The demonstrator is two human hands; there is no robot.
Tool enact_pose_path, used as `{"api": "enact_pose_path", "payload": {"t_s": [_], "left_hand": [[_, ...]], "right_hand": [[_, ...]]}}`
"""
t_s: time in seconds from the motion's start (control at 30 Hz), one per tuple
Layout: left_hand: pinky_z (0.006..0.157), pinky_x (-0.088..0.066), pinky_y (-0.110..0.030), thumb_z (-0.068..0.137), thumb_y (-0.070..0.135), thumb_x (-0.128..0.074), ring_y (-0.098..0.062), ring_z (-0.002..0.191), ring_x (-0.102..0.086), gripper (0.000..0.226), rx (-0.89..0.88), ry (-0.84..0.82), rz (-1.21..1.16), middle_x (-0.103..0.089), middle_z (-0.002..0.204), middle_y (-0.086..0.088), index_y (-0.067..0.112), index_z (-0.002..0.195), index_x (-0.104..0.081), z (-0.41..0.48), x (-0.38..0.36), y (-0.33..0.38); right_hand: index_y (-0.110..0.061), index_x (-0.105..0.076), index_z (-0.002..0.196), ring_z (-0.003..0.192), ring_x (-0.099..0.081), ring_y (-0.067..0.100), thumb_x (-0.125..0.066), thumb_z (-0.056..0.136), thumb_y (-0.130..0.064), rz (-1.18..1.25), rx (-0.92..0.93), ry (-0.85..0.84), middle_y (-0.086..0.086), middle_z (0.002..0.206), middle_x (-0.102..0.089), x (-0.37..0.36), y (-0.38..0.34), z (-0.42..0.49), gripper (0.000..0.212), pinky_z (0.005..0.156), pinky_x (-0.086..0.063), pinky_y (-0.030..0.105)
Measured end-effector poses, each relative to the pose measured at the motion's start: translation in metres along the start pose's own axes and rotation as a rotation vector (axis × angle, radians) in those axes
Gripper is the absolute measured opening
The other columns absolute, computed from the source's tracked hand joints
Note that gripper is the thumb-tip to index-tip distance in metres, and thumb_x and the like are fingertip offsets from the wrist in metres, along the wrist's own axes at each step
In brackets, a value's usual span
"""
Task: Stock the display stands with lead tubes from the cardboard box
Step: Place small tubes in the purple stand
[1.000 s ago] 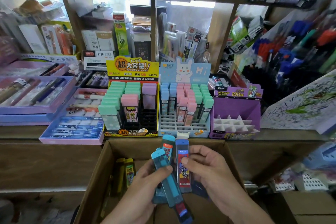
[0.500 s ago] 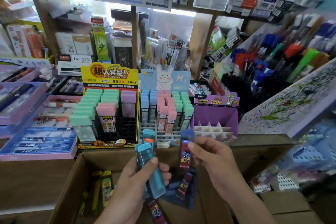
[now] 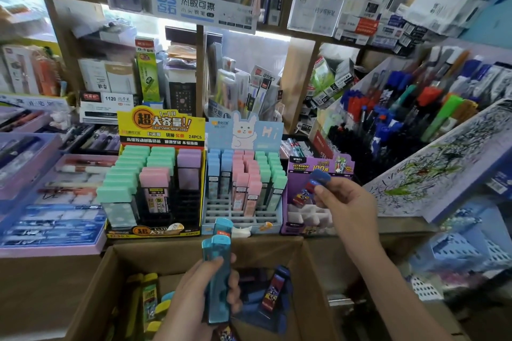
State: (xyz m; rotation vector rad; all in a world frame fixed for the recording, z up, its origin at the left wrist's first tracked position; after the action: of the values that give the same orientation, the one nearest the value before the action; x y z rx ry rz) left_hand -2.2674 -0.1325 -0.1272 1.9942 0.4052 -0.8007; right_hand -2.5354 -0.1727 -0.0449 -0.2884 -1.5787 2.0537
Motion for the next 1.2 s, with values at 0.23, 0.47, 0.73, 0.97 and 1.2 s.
{"api": "enact_pose_path", "payload": {"t_s": [0.23, 0.47, 0.73, 0.97, 1.2], "left_hand": [[0.046, -0.042, -0.035, 0.066, 0.018, -0.068, -0.028, 0.046, -0.048, 0.053, -0.016, -0.021, -0.022, -0.051, 0.065, -0.021, -0.007, 0.111, -0.059, -0.001, 0.009, 0.001], [0.049, -0.044, -0.039, 0.072, 0.013, -0.066, -0.030, 0.049, -0.050, 0.049, 0.008, -0.034, 0.017, -0.052, 0.068, -0.023, -0.007, 0.117, -0.058, -0.001, 0.009, -0.001], [0.053, -0.044, -0.040, 0.079, 0.007, -0.061, -0.032, 0.054, -0.050, 0.043, 0.033, -0.027, 0.050, -0.051, 0.070, -0.025, -0.012, 0.118, -0.057, 0.002, 0.008, -0.002], [0.057, -0.043, -0.041, 0.077, 0.008, -0.064, -0.033, 0.056, -0.051, 0.044, 0.049, 0.002, 0.048, -0.051, 0.071, -0.026, -0.012, 0.116, -0.059, 0.003, 0.008, -0.002], [0.050, -0.046, -0.039, 0.072, 0.014, -0.064, -0.032, 0.048, -0.052, 0.051, 0.072, -0.002, 0.037, -0.053, 0.067, -0.027, -0.011, 0.116, -0.057, 0.000, 0.007, 0.000]], "right_hand": [[-0.023, -0.078, 0.097, 0.079, -0.074, 0.020, -0.074, 0.091, -0.003, -0.135, 0.082, -0.061, -0.002, 0.083, -0.078, -0.013, 0.008, 0.020, 0.021, 0.071, -0.062, 0.030], [-0.023, -0.076, 0.091, 0.073, -0.069, -0.004, -0.080, 0.088, -0.016, -0.399, 0.038, -0.118, -0.013, 0.079, -0.074, -0.022, 0.028, 0.025, 0.008, 0.064, -0.050, 0.012], [-0.018, -0.077, 0.090, 0.074, -0.068, 0.001, -0.072, 0.096, -0.026, -0.530, 0.071, -0.126, -0.011, 0.078, -0.074, -0.028, 0.032, 0.021, 0.011, 0.067, -0.054, 0.025], [-0.015, -0.065, 0.078, 0.059, -0.055, 0.009, -0.061, 0.103, -0.027, -0.662, 0.099, -0.197, -0.003, 0.066, -0.063, -0.032, 0.033, 0.022, 0.028, 0.052, -0.036, 0.022], [-0.010, -0.061, 0.070, 0.049, -0.042, 0.007, -0.064, 0.100, -0.030, -0.661, 0.093, -0.188, 0.000, 0.056, -0.053, -0.028, 0.031, 0.023, 0.037, 0.049, -0.029, 0.025]]}}
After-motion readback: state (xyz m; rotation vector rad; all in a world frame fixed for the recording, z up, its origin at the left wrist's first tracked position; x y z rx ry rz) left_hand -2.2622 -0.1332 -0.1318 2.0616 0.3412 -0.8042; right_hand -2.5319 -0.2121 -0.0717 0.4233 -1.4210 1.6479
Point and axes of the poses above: each hand's wrist, its own z-axis towards the middle knuckle, its own x-axis out of the back of the hand, y = z × x, the point moved 3 cm from there along z, towards the middle knuckle
